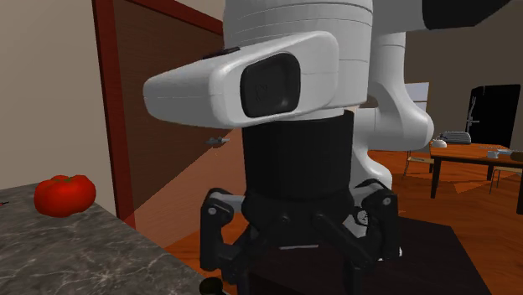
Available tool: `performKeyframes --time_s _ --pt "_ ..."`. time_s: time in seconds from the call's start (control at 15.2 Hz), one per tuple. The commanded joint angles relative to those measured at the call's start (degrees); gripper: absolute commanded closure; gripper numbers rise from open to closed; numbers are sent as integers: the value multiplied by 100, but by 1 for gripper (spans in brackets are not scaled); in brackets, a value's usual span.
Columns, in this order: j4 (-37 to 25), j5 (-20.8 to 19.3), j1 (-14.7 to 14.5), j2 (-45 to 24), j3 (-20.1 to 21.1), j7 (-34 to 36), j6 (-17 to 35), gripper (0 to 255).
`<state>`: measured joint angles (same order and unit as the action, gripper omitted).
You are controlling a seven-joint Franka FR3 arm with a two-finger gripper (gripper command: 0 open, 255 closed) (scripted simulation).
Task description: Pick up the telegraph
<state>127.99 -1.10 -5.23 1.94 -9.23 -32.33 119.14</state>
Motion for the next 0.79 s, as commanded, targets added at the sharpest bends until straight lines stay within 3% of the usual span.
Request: performKeyframes --time_s 0.0,0.26,0.33,0.73 --pt "73 13 -2 -85 0 -13 159 0" --pt "162 31 0 -196 -2 -25 356 0" --pt "163 32 -5 -195 3 -17 356 255" --pt "168 31 -5 -190 3 -16 357 255"
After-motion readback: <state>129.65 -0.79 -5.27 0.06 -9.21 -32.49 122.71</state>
